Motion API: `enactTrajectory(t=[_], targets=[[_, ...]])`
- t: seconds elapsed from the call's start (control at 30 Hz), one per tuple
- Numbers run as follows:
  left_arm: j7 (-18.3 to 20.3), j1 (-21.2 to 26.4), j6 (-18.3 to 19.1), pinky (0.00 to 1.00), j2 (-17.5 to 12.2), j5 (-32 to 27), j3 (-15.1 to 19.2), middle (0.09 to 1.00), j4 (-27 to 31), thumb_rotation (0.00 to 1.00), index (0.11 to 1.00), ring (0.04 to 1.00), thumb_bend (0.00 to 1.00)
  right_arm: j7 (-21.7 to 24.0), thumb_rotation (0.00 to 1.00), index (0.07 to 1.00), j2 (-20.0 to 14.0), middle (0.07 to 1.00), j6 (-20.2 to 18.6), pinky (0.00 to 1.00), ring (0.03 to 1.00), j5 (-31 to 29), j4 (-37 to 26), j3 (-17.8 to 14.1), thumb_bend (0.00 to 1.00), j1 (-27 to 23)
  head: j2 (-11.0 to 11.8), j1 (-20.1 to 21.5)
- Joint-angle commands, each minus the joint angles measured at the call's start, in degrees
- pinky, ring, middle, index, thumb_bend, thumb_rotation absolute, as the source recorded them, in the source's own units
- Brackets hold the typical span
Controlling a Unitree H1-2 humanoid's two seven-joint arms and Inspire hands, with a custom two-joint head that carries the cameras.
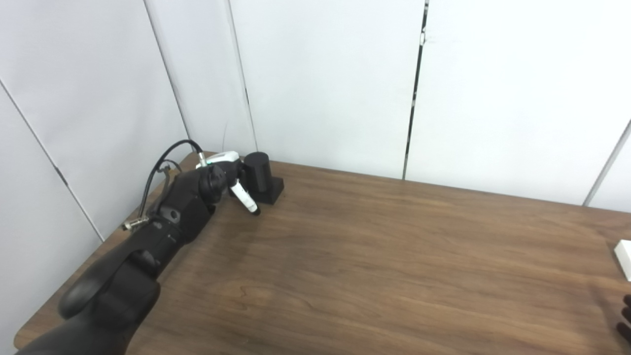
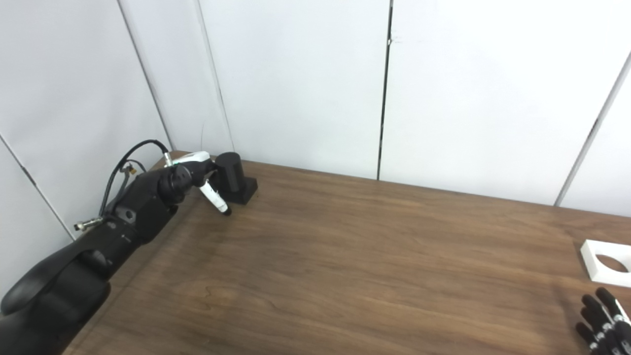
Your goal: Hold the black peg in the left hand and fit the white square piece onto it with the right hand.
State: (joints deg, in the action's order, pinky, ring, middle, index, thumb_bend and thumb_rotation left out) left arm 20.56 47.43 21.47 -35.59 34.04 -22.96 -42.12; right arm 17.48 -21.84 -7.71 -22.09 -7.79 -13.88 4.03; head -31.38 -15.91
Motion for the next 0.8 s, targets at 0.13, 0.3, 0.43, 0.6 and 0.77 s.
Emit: enactTrajectory(t=[0.13, 0.3, 0.43, 0.6, 0.77], targets=[[-0.6, 2.6, -0.8, 1.00, -0.9, 1.7, -0.7, 1.000, -0.9, 0.19, 0.934, 1.000, 1.00, 0.4, 1.00, 1.000, -1.4, 0.973, 0.4, 1.00, 1.000, 0.0, -1.0, -0.4, 0.73, 0.2, 0.0, 0.0], [-1.0, 2.6, -1.5, 1.00, -0.9, 2.2, -1.1, 0.983, -1.9, 0.14, 0.864, 1.000, 0.90, 0.5, 1.00, 1.000, -1.5, 0.968, 0.5, 1.00, 1.000, 0.1, -0.9, -0.3, 0.71, 0.2, -0.2, -0.2], [-1.2, 2.4, -2.6, 1.00, -1.1, 2.7, -1.4, 0.948, -2.1, 0.15, 0.717, 0.993, 0.86, 0.6, 1.00, 1.000, -1.6, 0.968, 0.0, 1.00, 1.000, -0.1, -1.1, -0.4, 0.71, 0.3, -0.3, -0.3], [-1.0, 2.1, -2.1, 0.99, -0.7, 1.2, 0.2, 0.863, -1.8, 0.08, 0.510, 0.950, 0.56, 0.4, 1.00, 1.000, -1.5, 0.971, -0.1, 1.00, 1.000, -0.1, -1.0, -0.4, 0.69, 0.2, -0.5, -0.8], [-2.2, 2.0, -1.5, 0.94, -0.1, 0.3, 1.5, 0.838, -2.5, 0.06, 0.486, 0.932, 0.53, 0.5, 1.00, 1.000, -1.2, 0.969, -0.3, 1.00, 1.000, -0.5, -0.8, 0.0, 0.68, -0.4, -0.6, -0.9]])
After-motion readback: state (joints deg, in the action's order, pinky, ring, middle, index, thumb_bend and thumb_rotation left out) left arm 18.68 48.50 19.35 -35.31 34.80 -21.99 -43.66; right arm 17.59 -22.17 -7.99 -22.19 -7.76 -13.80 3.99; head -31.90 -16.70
